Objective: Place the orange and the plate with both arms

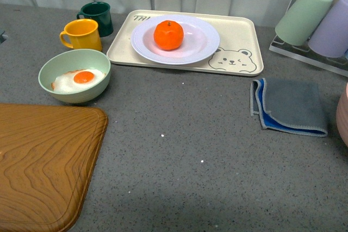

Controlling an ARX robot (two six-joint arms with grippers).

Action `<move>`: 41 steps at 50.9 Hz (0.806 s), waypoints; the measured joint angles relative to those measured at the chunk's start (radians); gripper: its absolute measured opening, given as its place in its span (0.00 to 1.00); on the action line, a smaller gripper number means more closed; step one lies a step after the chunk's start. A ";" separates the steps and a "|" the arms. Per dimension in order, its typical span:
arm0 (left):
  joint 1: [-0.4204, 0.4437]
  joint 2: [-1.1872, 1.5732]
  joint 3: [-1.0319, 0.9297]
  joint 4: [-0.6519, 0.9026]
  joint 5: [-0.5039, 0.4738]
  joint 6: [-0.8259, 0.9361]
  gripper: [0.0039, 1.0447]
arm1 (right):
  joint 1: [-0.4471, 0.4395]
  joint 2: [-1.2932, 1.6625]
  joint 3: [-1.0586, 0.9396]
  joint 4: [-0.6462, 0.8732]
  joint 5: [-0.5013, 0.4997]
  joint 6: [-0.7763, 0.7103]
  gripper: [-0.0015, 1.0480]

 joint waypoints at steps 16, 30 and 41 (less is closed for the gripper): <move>0.000 0.000 0.000 0.000 0.000 0.000 0.94 | 0.000 -0.174 0.000 -0.181 -0.003 -0.001 0.01; 0.000 0.000 0.000 0.000 0.000 0.000 0.94 | 0.000 -0.175 0.000 -0.181 -0.003 -0.002 0.49; 0.000 0.000 0.000 0.000 0.000 0.000 0.94 | 0.000 -0.175 0.000 -0.181 -0.003 -0.002 0.84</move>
